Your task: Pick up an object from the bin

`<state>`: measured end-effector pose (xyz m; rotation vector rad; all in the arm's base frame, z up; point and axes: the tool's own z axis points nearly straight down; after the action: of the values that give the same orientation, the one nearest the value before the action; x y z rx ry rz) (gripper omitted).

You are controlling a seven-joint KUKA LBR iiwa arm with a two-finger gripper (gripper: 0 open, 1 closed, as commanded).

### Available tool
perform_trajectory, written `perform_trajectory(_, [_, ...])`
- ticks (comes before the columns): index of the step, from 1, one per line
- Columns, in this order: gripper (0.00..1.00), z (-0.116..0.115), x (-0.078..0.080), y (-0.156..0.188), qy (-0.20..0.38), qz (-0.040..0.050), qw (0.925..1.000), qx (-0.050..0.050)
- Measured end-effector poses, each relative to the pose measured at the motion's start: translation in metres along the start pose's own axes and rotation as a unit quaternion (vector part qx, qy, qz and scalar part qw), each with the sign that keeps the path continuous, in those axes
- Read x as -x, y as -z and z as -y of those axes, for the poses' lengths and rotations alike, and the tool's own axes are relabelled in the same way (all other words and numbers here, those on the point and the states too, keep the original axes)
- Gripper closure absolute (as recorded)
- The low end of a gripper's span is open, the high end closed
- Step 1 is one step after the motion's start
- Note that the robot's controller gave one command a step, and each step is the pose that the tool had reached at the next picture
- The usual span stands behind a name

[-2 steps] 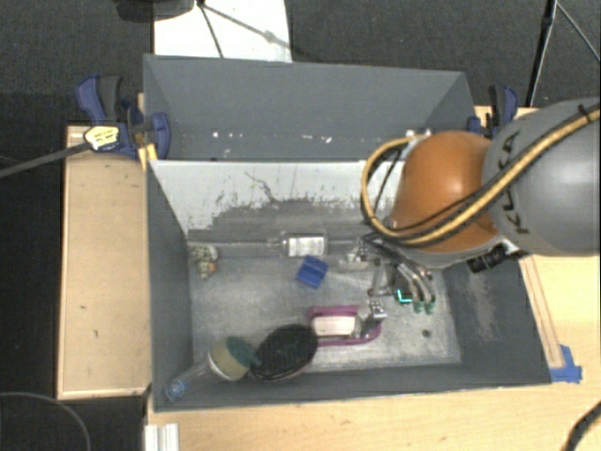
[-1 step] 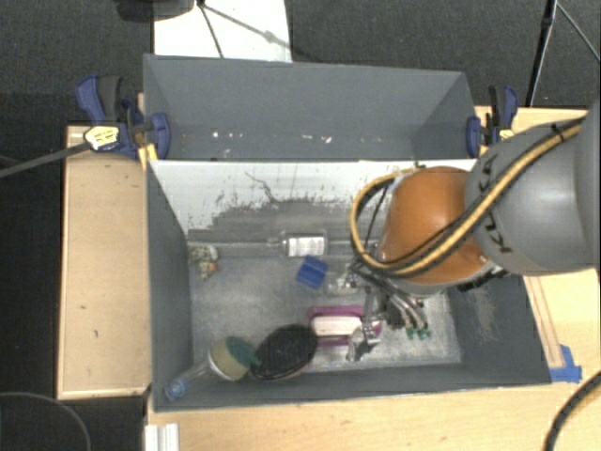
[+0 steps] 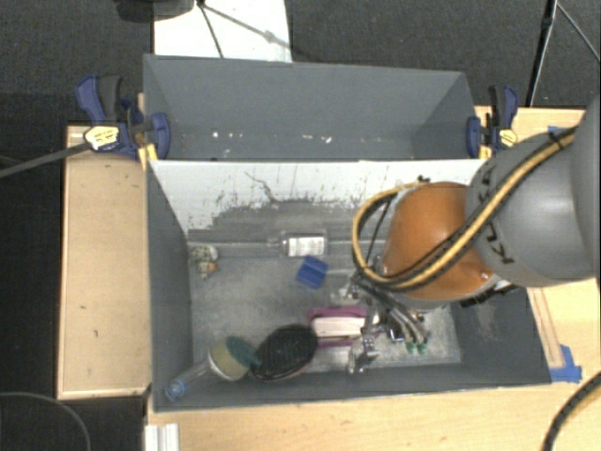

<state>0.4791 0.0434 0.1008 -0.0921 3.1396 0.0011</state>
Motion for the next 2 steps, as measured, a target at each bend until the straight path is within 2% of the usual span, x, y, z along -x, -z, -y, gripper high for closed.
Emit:
perform_trajectory(1, [0.0,0.001,0.004,0.017,-0.028,0.0024,0.9996,0.0])
perform_trajectory(2, [0.0,0.004,0.003,-0.028,-0.031,0.0056,0.9995,0.0])
